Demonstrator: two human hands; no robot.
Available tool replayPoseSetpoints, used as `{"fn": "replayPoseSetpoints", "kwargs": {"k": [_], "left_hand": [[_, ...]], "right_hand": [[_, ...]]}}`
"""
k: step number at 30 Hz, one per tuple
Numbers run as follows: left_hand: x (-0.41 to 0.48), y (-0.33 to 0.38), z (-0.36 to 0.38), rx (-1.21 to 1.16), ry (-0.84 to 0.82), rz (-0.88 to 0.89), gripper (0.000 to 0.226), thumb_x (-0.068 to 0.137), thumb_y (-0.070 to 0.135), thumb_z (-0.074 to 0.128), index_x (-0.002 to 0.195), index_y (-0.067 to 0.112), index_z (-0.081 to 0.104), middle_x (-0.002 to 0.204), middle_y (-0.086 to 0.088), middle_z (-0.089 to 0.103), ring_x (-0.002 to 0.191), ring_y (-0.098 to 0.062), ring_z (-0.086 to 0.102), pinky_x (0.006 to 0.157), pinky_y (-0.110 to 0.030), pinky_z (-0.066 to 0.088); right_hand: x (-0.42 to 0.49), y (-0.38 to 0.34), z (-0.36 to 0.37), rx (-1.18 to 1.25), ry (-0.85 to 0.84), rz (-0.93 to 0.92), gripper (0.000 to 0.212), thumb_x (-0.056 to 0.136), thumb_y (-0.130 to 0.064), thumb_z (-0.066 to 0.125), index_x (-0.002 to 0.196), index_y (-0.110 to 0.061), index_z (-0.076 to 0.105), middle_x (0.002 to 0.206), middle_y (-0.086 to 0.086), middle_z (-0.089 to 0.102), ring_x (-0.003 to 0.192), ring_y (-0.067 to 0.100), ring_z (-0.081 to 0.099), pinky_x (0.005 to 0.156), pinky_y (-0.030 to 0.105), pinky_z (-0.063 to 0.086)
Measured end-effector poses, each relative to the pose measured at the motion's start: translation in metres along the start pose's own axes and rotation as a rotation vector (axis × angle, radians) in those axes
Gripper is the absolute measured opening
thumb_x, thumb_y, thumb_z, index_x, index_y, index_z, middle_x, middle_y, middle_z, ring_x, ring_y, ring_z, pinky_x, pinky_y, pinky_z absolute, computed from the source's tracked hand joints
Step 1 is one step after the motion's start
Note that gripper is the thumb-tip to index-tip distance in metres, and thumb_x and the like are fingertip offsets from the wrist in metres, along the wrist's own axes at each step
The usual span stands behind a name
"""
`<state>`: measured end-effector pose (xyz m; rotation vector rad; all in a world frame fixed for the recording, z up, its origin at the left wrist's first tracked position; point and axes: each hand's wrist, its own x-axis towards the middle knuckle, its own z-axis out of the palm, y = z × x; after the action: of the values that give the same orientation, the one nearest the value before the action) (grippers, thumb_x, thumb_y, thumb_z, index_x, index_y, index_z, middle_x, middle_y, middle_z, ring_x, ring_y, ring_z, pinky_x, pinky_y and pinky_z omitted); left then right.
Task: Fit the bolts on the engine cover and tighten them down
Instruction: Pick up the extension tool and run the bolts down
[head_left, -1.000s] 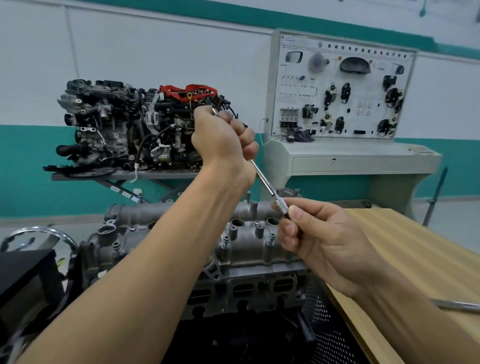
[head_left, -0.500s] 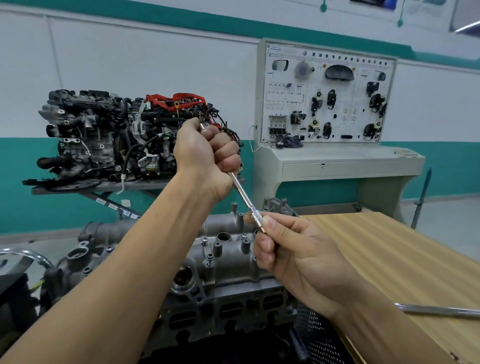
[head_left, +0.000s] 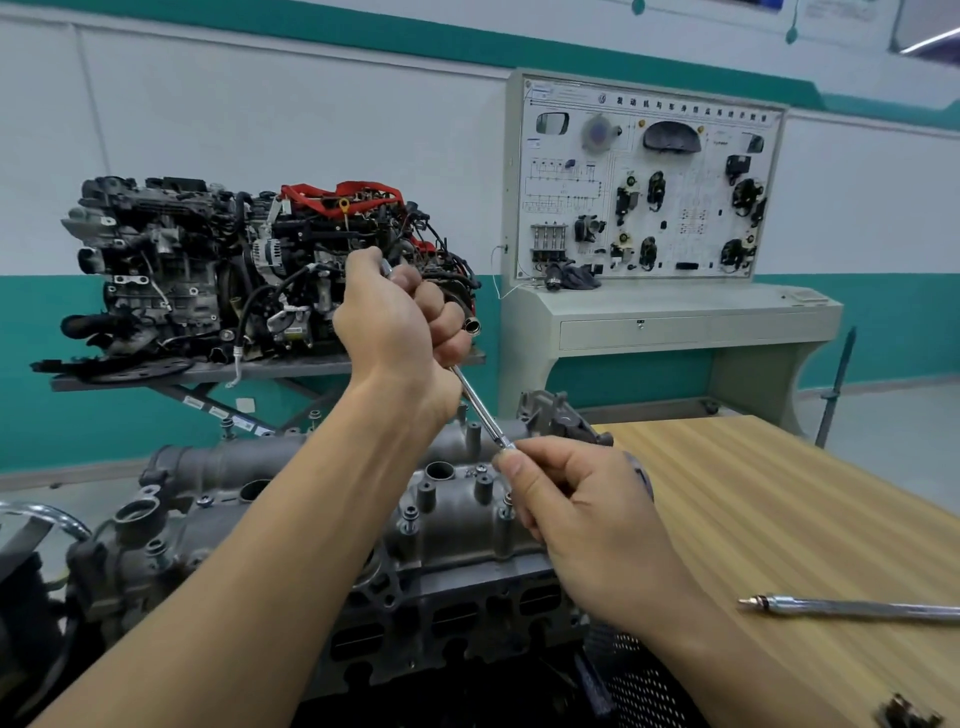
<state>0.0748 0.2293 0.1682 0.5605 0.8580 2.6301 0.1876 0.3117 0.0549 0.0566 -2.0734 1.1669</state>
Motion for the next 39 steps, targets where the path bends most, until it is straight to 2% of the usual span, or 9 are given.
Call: {"fn": "replayPoseSetpoints", "kwargs": {"k": [3, 7, 11, 18, 26, 30, 33, 36, 39], "left_hand": [[0.001, 0.0, -0.006, 0.007, 0.019, 0.009, 0.044, 0.102, 0.034, 0.033, 0.058, 0.025, 0.03, 0.048, 0.008, 0.017, 0.039, -0.011, 0.011, 0.037, -0.018, 0.009], [0.008, 0.008, -0.014, -0.038, 0.022, -0.002, 0.047, 0.102, 0.035, 0.031, 0.056, 0.025, 0.03, 0.049, 0.008, 0.016, 0.04, -0.011, 0.011, 0.036, -0.018, 0.009], [0.006, 0.005, -0.012, -0.063, -0.005, -0.022, 0.046, 0.101, 0.035, 0.032, 0.056, 0.025, 0.031, 0.049, 0.008, 0.016, 0.039, -0.01, 0.011, 0.036, -0.018, 0.008], [0.0, 0.003, -0.014, -0.106, -0.08, -0.034, 0.045, 0.101, 0.035, 0.033, 0.057, 0.024, 0.031, 0.048, 0.008, 0.016, 0.037, -0.009, 0.012, 0.032, -0.016, 0.011], [-0.002, 0.014, -0.02, -0.186, -0.18, -0.102, 0.047, 0.102, 0.039, 0.032, 0.058, 0.025, 0.031, 0.045, 0.01, 0.017, 0.033, -0.005, 0.014, 0.028, -0.016, 0.01], [-0.003, 0.02, -0.017, -0.222, -0.212, -0.133, 0.046, 0.102, 0.04, 0.033, 0.058, 0.025, 0.03, 0.044, 0.009, 0.018, 0.031, -0.005, 0.015, 0.028, -0.015, 0.01], [-0.004, 0.02, -0.017, -0.175, -0.169, -0.11, 0.045, 0.101, 0.039, 0.032, 0.059, 0.025, 0.03, 0.045, 0.009, 0.017, 0.033, -0.006, 0.014, 0.029, -0.016, 0.009], [-0.005, 0.018, -0.017, -0.081, -0.121, -0.039, 0.044, 0.1, 0.038, 0.033, 0.058, 0.025, 0.029, 0.046, 0.009, 0.016, 0.036, -0.008, 0.012, 0.032, -0.015, 0.01], [-0.004, 0.015, -0.017, -0.021, -0.131, -0.018, 0.044, 0.099, 0.036, 0.033, 0.056, 0.025, 0.029, 0.048, 0.008, 0.015, 0.037, -0.009, 0.011, 0.033, -0.015, 0.011]], "right_hand": [[0.0, 0.006, -0.001, -0.118, -0.036, -0.004, 0.032, 0.1, -0.04, 0.052, 0.077, -0.021, 0.064, 0.055, -0.013, 0.049, 0.05, 0.002, 0.043, 0.049, 0.018, 0.034], [-0.003, 0.012, -0.005, 0.097, -0.058, 0.048, 0.038, 0.094, -0.05, 0.049, 0.088, -0.017, 0.068, 0.055, -0.01, 0.047, 0.052, 0.007, 0.042, 0.051, 0.028, 0.038], [0.001, 0.01, 0.0, 0.198, -0.109, 0.074, 0.033, 0.099, -0.041, 0.048, 0.091, -0.018, 0.07, 0.058, -0.009, 0.042, 0.055, 0.015, 0.037, 0.051, 0.041, 0.032], [-0.001, 0.008, 0.006, 0.447, -0.108, 0.161, 0.033, 0.097, -0.029, 0.048, 0.087, -0.005, 0.069, 0.053, -0.008, 0.038, 0.05, 0.01, 0.035, 0.05, 0.021, 0.034], [0.002, -0.007, 0.016, 0.659, -0.184, 0.24, 0.027, 0.094, -0.027, 0.051, 0.082, -0.009, 0.067, 0.052, -0.003, 0.032, 0.048, 0.012, 0.037, 0.051, 0.022, 0.034], [0.0, -0.008, 0.021, 0.909, -0.233, 0.235, 0.025, 0.096, -0.024, 0.052, 0.085, -0.006, 0.066, 0.052, -0.004, 0.031, 0.048, 0.01, 0.037, 0.05, 0.021, 0.037], [0.0, -0.003, 0.026, 0.687, -0.122, 0.152, 0.025, 0.096, -0.026, 0.052, 0.08, -0.015, 0.07, 0.05, -0.007, 0.037, 0.047, 0.012, 0.037, 0.05, 0.024, 0.036], [-0.002, 0.001, 0.031, 0.279, 0.038, 0.0, 0.026, 0.098, -0.03, 0.05, 0.08, -0.026, 0.069, 0.051, -0.004, 0.044, 0.049, 0.017, 0.039, 0.05, 0.041, 0.035], [-0.006, 0.009, 0.033, 0.219, 0.059, -0.032, 0.026, 0.098, -0.041, 0.049, 0.087, -0.029, 0.068, 0.055, -0.003, 0.045, 0.051, 0.027, 0.039, 0.05, 0.046, 0.036]]}}
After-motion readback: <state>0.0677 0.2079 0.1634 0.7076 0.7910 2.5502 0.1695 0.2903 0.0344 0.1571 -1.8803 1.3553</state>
